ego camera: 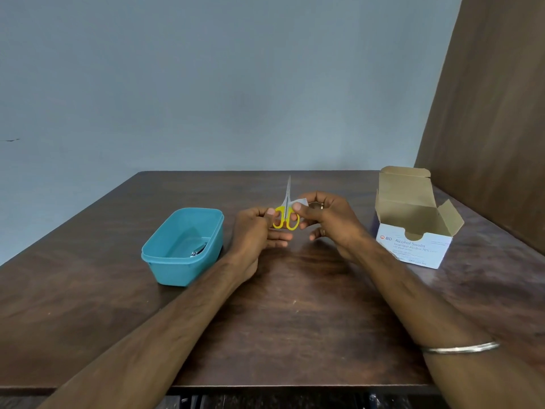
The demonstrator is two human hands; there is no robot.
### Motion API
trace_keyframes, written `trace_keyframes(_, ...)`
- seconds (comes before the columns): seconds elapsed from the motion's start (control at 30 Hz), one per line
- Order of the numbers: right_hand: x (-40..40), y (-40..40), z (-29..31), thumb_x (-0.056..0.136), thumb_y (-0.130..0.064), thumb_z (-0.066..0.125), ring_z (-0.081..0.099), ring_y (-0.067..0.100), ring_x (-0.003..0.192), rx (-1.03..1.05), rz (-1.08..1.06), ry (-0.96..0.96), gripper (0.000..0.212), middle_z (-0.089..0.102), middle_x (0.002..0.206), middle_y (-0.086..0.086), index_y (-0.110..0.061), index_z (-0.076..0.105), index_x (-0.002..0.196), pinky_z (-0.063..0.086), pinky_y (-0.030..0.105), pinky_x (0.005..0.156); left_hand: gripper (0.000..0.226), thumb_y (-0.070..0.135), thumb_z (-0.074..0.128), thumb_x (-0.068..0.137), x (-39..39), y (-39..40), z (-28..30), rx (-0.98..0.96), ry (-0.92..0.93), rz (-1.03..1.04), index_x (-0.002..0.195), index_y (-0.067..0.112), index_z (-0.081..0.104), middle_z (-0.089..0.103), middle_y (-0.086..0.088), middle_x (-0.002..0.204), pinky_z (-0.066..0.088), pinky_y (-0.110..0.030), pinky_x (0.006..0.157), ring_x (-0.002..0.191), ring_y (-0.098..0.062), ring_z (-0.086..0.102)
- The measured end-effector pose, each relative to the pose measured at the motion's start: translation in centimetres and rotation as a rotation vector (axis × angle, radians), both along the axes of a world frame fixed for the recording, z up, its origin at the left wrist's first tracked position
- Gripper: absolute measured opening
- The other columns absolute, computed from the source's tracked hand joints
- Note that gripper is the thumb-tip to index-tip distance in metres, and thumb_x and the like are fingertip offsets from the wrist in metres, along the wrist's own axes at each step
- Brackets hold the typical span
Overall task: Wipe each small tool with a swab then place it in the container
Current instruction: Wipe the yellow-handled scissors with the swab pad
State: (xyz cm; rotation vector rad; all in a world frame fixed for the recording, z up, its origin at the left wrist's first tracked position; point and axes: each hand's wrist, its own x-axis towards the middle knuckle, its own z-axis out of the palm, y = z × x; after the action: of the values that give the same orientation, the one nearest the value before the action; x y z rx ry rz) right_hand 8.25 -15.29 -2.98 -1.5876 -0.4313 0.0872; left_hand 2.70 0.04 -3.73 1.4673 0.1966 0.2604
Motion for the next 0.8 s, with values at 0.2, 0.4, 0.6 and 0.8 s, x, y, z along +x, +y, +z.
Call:
trace_keyframes(0.2, -0.3, 0.0, 0.2, 0.088, -0.016, 0.074, 0.068, 0.016, 0.066, -0.034, 0.019, -0.022, 0.009, 0.075, 0.081, 0.008, -0.01, 0.072, 0.095, 0.05, 0.029, 0.05, 0.018, 0.014, 0.062, 0.095, -0.1, 0.2, -0.2, 0.101, -0.067, 0.015, 0.11, 0.008, 0.068, 0.073, -0.012, 0.083, 0.059, -0.029, 0.058, 0.068, -0.023, 0.07)
trace_keyframes(0.4, -0.5, 0.2, 0.4, 0.091, -0.011, 0.07, 0.068, 0.02, 0.068, -0.007, 0.049, -0.028, 0.006, 0.072, 0.079, 0.014, -0.007, 0.07, 0.094, 0.054, 0.029, 0.053, 0.015, 0.007, 0.059, 0.095, -0.2, 0.2, -0.1, 0.158, -0.113, 0.075, 0.107, 0.005, 0.068, 0.07, -0.011, 0.078, 0.058, -0.029, 0.055, 0.065, -0.022, 0.067)
trace_keyframes(0.6, 0.1, -0.3, 0.4, 0.093, -0.005, 0.066, 0.057, 0.013, 0.052, 0.034, -0.011, -0.084, 0.007, 0.063, 0.066, 0.007, -0.007, 0.065, 0.087, 0.049, 0.026, 0.047, 0.015, 0.006, 0.05, 0.099, -0.4, 0.1, 0.5, 0.063, -0.123, 0.09, 0.101, 0.01, 0.064, 0.067, -0.009, 0.079, 0.055, -0.028, 0.051, 0.06, -0.017, 0.064)
trace_keyframes(0.8, 0.3, -0.8, 0.2, 0.092, -0.006, 0.068, 0.058, 0.018, 0.055, -0.051, 0.048, -0.086, 0.004, 0.064, 0.069, 0.014, -0.006, 0.068, 0.087, 0.047, 0.028, 0.05, 0.015, 0.029, 0.069, 0.089, -0.8, 0.4, 0.9, -0.025, -0.113, 0.107, 0.098, 0.018, 0.071, 0.054, -0.003, 0.071, 0.052, -0.029, 0.048, 0.052, -0.013, 0.053)
